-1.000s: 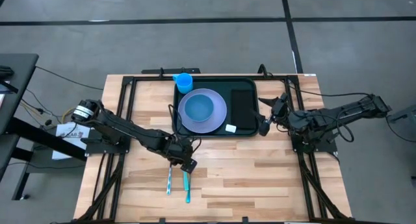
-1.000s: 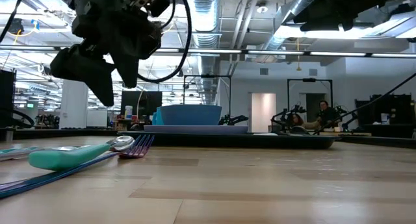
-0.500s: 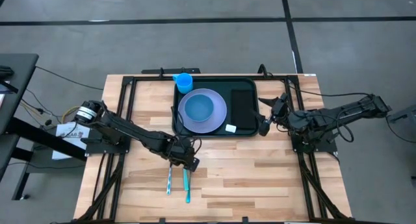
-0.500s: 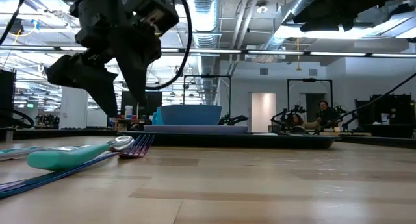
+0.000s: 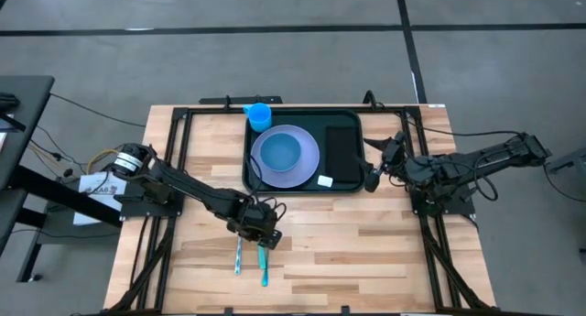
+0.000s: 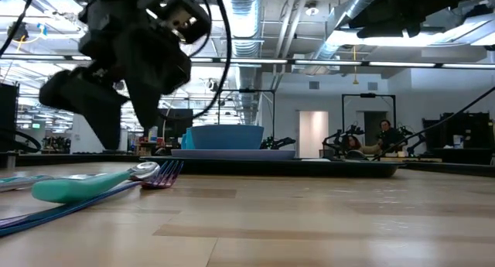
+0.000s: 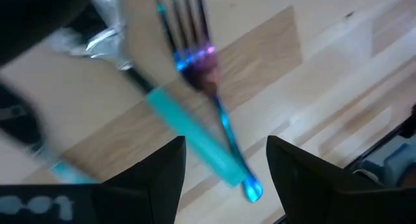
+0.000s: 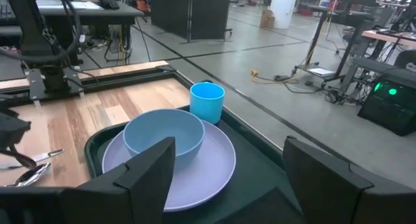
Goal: Set up tray
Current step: Put the blue fork on top of the black napkin on the black tray
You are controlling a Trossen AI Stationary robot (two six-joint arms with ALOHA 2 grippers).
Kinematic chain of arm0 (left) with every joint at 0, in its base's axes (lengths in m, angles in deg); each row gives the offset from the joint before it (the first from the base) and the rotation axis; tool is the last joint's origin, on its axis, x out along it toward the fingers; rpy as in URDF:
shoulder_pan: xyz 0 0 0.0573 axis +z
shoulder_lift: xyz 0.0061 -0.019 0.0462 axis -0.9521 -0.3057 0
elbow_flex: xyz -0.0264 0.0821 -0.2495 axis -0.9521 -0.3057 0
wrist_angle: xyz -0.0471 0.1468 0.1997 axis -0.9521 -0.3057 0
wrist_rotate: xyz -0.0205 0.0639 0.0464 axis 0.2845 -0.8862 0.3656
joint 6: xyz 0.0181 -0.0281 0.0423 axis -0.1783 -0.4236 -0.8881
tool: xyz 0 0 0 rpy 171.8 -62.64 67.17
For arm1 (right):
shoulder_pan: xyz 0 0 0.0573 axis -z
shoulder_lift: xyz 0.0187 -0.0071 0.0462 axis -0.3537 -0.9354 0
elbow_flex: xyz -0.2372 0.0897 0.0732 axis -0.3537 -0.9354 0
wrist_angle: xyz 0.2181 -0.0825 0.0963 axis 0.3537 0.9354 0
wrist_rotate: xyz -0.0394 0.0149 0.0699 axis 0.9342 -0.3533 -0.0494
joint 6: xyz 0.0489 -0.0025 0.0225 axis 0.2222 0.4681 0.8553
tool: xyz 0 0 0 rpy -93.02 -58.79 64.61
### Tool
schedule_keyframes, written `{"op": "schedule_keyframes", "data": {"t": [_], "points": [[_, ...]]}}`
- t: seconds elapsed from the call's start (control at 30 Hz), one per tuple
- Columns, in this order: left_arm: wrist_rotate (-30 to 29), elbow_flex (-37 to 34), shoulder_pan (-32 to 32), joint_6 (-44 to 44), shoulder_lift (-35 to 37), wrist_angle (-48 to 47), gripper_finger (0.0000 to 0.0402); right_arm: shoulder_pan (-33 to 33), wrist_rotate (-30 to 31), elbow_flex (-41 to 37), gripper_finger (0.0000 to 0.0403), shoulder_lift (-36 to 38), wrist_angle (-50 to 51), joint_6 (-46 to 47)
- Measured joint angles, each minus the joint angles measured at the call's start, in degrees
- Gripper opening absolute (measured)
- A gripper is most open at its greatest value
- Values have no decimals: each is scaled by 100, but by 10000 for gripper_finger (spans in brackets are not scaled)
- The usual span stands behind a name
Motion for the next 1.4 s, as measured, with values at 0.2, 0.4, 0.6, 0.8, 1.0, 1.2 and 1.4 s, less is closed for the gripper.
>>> {"op": "schedule_keyframes", "data": {"t": [0.2, 0.4, 0.6, 0.8, 1.0, 1.2, 1.4], "points": [[143, -5, 4, 9, -114, 120, 202, 0, 2, 0, 275, 4, -4, 0], [154, -6, 46, -3, -106, 180, 202, 0, -3, 0, 275, 2, 0, 44], [148, -6, 39, -42, -106, 193, 202, 0, -3, 0, 275, 2, -1, 49], [143, -6, 44, -82, -106, 190, 202, 0, -3, 0, 275, 2, -1, 50], [170, -6, 109, -217, -155, 187, 202, 0, -3, 0, 275, 2, -1, 51], [521, 0, 220, -384, -378, 331, 202, 2, -5, 0, 275, 3, 3, 97], [620, -2, 298, -455, -408, 458, 202, 2, -5, -1, 275, 4, 22, 99]]}}
